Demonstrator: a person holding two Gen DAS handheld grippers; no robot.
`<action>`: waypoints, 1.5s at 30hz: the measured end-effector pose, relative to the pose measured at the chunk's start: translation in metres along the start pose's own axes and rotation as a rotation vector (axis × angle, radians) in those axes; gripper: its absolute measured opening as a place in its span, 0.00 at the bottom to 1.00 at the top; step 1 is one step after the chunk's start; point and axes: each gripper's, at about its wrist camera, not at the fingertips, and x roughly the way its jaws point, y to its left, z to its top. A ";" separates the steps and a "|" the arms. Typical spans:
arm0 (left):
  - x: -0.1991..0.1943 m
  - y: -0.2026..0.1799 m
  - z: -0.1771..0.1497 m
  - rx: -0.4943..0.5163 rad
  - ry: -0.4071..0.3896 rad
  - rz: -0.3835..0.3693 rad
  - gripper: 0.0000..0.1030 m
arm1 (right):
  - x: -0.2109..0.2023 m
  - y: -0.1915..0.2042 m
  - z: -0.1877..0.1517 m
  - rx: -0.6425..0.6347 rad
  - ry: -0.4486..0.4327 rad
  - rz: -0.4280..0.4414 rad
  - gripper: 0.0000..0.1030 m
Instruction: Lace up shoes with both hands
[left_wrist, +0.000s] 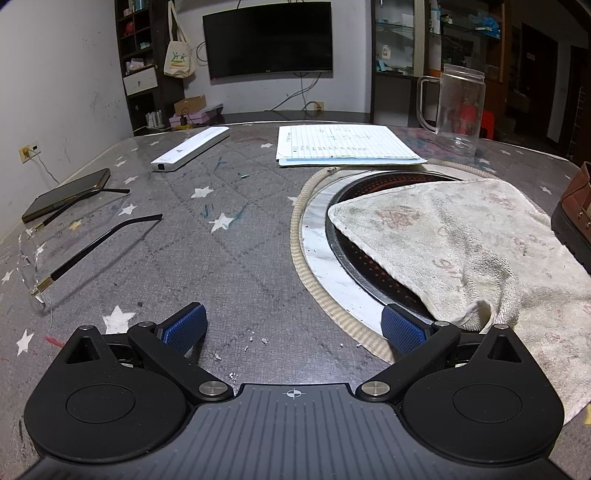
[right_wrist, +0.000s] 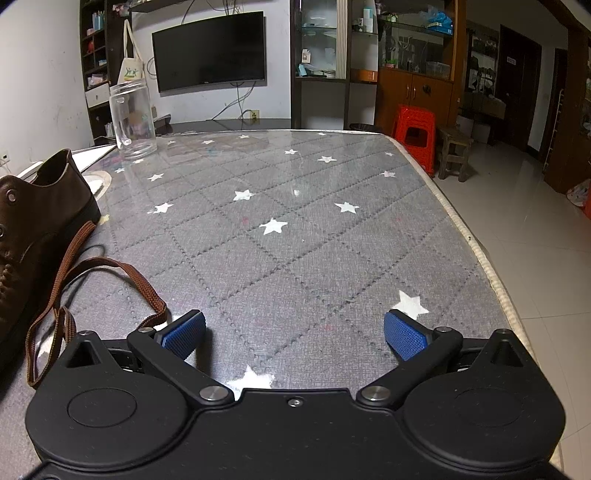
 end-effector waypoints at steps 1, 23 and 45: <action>0.000 0.001 0.000 0.000 0.000 0.000 0.99 | 0.001 0.004 -0.002 0.000 -0.001 0.000 1.00; 0.001 0.000 0.000 0.001 0.000 0.000 0.99 | 0.001 0.000 -0.006 0.007 -0.004 0.012 1.00; 0.002 0.001 0.000 0.001 -0.001 0.000 0.99 | -0.001 -0.008 0.001 0.007 -0.004 0.012 1.00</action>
